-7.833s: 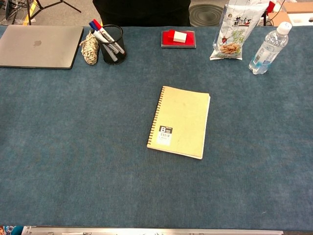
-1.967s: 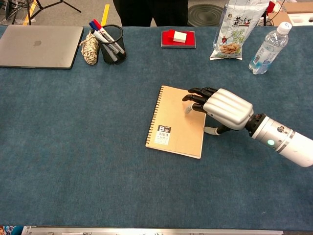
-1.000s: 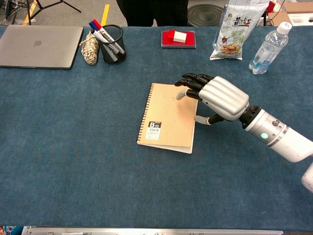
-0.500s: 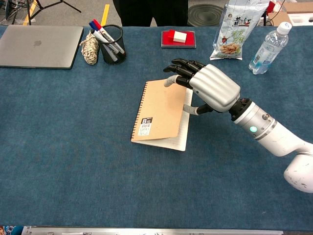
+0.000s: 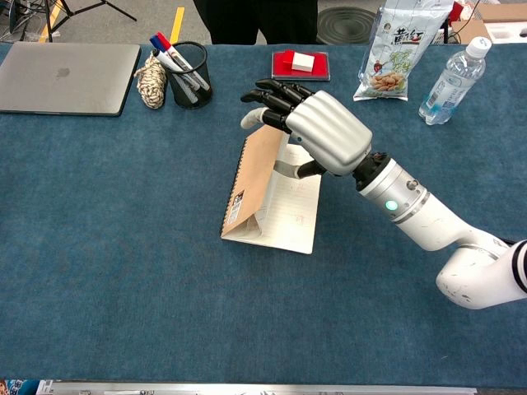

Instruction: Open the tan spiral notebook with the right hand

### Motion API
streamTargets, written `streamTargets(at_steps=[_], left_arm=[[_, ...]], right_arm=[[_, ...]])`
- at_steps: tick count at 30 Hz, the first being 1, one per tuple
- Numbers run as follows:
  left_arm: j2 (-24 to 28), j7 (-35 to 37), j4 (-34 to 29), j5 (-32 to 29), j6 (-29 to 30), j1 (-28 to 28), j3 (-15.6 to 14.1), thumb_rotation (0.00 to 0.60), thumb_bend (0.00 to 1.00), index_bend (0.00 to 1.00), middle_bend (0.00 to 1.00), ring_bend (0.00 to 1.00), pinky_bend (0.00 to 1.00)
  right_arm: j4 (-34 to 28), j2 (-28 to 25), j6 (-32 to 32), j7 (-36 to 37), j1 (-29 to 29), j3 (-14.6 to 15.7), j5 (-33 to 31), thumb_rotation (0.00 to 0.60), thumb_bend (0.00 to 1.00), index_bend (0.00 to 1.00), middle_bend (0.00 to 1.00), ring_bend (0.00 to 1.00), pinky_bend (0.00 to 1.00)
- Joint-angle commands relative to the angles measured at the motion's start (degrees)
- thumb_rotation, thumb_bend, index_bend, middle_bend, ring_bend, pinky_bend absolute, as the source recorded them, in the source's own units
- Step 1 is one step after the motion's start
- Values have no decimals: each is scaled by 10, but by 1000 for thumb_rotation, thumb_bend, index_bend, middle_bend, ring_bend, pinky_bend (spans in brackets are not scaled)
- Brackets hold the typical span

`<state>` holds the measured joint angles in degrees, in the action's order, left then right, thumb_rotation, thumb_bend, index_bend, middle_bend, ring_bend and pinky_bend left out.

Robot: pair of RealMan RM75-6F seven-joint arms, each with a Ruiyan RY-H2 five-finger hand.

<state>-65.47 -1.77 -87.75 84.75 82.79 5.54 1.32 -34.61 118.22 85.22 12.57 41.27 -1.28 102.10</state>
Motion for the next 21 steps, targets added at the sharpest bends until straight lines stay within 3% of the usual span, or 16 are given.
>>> streamTargets(at_steps=[1,21], left_arm=[[0,1,1,0,0,0,0,600,127,394,341,351,551],[1,13,6,-2,-1,-3,-1,600,128,395,341,351,551]], right_arm=[[11,14,2,5,13,-8,-3,600,199,316,179,91,205],[108,118,-29,43,111,-57,-42,600,199,317,186,91,205]])
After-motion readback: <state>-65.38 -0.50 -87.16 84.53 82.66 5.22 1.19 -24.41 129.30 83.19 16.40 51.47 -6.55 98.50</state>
